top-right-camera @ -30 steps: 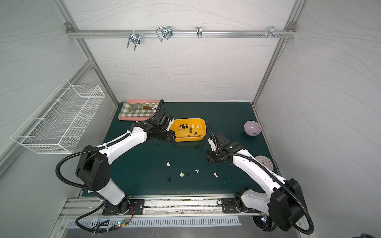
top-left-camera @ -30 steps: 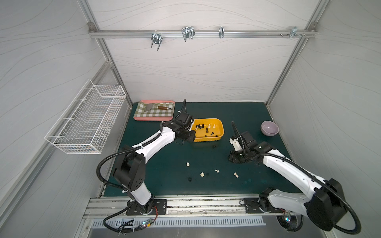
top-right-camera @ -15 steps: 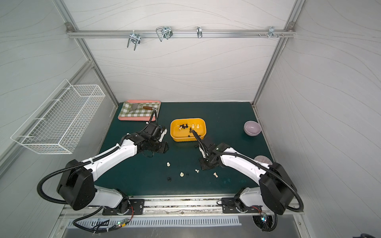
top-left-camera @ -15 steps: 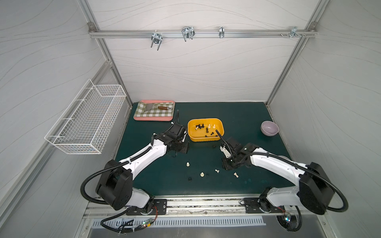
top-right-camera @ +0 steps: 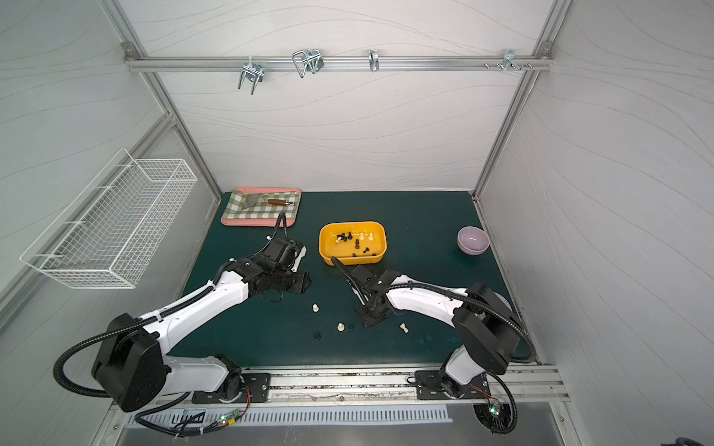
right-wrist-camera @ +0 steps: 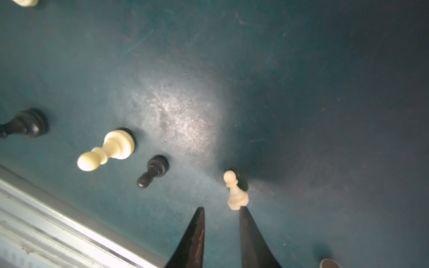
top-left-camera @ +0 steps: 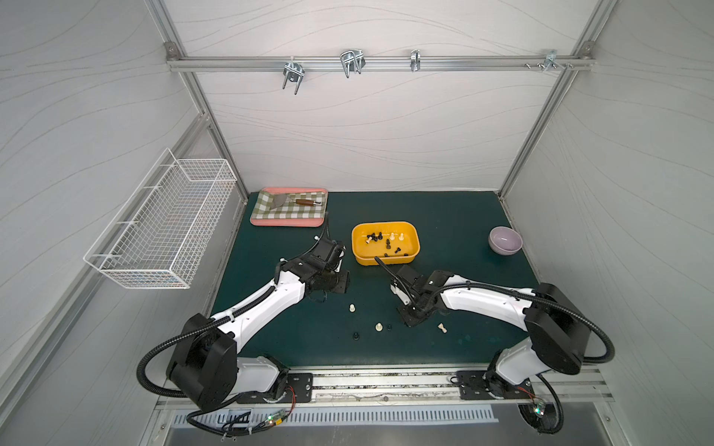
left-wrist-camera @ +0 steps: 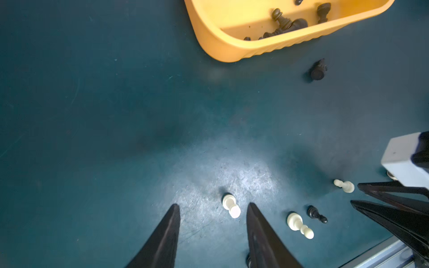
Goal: Put the chess pieces into the storage box
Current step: Pick up the chess piece at the center of the board.
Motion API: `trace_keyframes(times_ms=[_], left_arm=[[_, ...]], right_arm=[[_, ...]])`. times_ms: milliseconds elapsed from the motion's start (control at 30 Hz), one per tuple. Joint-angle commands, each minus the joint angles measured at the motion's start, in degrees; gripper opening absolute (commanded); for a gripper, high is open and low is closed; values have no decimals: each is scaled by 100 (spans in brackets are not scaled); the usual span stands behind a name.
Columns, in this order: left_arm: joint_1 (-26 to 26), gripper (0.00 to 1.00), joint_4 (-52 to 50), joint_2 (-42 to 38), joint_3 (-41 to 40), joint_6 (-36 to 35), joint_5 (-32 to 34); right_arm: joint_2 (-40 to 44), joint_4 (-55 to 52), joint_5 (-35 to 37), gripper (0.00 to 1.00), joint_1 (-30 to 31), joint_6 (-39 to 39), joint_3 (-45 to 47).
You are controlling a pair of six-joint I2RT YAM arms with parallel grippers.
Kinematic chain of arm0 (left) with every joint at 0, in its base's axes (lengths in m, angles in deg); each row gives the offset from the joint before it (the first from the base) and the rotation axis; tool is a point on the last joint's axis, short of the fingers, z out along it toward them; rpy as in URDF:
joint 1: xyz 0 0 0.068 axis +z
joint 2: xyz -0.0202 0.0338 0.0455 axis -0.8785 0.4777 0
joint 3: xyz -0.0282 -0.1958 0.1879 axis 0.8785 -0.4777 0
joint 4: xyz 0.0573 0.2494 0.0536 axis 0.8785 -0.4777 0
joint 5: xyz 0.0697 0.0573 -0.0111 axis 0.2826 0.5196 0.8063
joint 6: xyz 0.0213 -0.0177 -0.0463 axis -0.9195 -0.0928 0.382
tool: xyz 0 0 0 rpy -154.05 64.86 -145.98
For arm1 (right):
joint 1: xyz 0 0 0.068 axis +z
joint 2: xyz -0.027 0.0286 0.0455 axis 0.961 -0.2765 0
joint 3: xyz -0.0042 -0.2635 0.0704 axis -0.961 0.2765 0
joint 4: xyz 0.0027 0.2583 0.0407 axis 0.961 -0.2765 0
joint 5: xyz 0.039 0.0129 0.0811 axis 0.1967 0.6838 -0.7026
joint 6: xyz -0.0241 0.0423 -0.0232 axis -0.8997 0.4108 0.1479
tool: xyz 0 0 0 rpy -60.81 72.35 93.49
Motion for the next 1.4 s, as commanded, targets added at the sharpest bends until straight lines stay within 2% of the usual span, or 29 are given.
trace_keyframes(times_ms=[0,367,667,1367], left_arm=[[37,48,178,-194,7,131,140],[37,48,265,-305,-172,223,147],[35,48,361,-331,-227,243,88],[32,48,381,-296,-222,193,37]], right_arm=[[-161,-160,171,29,41,-404,-103],[-378,20,107,30,41,-797,-110],[-630,-94,214,29,41,-806,-253],[-749,-294,450,15,295,-340,-183]])
